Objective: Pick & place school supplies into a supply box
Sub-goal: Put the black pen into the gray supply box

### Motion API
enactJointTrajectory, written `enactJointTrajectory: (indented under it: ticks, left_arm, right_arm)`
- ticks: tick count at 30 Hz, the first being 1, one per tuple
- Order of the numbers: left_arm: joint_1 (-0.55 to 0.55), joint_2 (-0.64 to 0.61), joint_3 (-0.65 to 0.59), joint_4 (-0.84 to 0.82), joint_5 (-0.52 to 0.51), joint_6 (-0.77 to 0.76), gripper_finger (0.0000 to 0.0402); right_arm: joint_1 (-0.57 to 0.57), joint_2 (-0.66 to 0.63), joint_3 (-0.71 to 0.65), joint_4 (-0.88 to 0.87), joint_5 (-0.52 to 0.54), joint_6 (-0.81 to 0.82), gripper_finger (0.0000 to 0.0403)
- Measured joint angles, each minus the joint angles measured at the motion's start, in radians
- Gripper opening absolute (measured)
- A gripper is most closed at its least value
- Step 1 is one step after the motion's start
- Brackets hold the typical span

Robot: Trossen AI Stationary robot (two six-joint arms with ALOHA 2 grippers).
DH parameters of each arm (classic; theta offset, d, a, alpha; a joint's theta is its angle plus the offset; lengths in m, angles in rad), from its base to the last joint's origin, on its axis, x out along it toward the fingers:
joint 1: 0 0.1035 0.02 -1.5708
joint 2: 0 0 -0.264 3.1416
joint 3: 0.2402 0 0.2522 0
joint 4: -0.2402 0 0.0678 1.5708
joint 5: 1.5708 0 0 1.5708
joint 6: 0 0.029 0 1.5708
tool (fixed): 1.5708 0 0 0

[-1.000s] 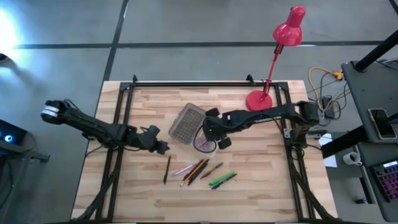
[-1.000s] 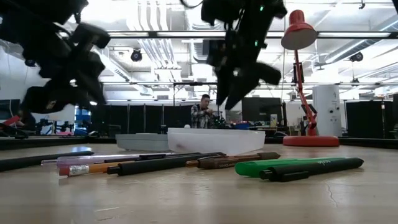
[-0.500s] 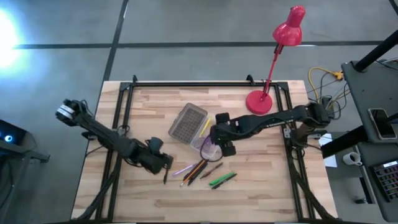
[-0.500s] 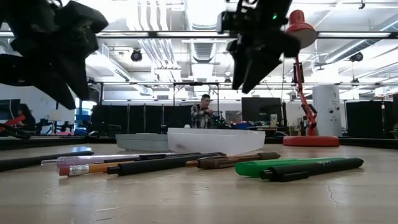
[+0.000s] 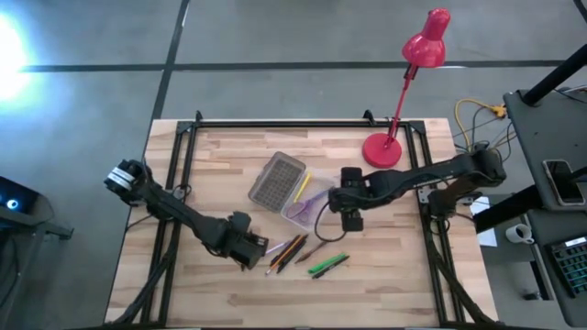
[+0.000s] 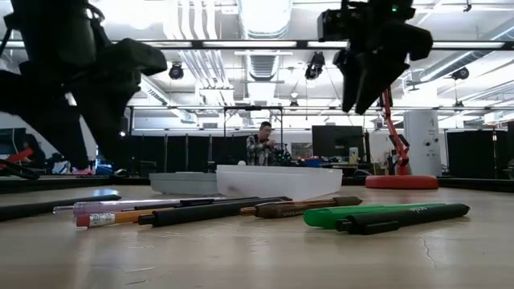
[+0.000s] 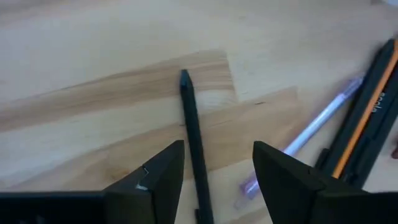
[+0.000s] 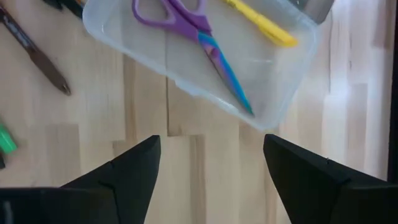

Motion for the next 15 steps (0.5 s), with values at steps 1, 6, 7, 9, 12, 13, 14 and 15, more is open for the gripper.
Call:
enactJointTrajectory:
  ticks: [1, 6, 7, 9, 12, 13, 14, 15]
  left_arm:
    - [0.0, 0.002, -0.011, 0.014, 0.001, -0.003, 0.0175]
    - [0.002, 0.021, -0.062, 0.026, 0.017, -0.039, 0.0175]
    - [0.002, 0.021, -0.069, 0.032, 0.018, -0.044, 0.0175]
    - [0.002, 0.02, -0.078, 0.06, 0.017, -0.046, 0.0175]
    - [0.004, 0.024, -0.082, 0.074, 0.016, -0.047, 0.0174]
    - [0.004, 0.029, -0.082, 0.086, 0.016, -0.047, 0.017]
    - [0.004, 0.035, -0.082, 0.101, 0.016, -0.045, 0.0166]
    - [0.004, 0.044, -0.082, 0.108, 0.017, -0.043, 0.016]
  right_arm:
    - [0.0, -0.01, -0.015, 0.0, 0.0, 0.005, 0.0275]
    - [0.0, -0.07, -0.093, 0.017, 0.0, 0.069, 0.0276]
    - [0.0, -0.081, -0.108, 0.025, 0.0, 0.079, 0.0276]
    - [0.002, -0.104, -0.137, 0.041, -0.001, 0.104, 0.0274]
    - [0.002, -0.131, -0.166, 0.057, -0.001, 0.139, 0.0275]
    - [0.003, -0.138, -0.173, 0.06, 0.0, 0.153, 0.0276]
    - [0.003, -0.144, -0.181, 0.061, 0.0, 0.166, 0.0276]
    - [0.004, -0.146, -0.184, 0.063, 0.0, 0.177, 0.0276]
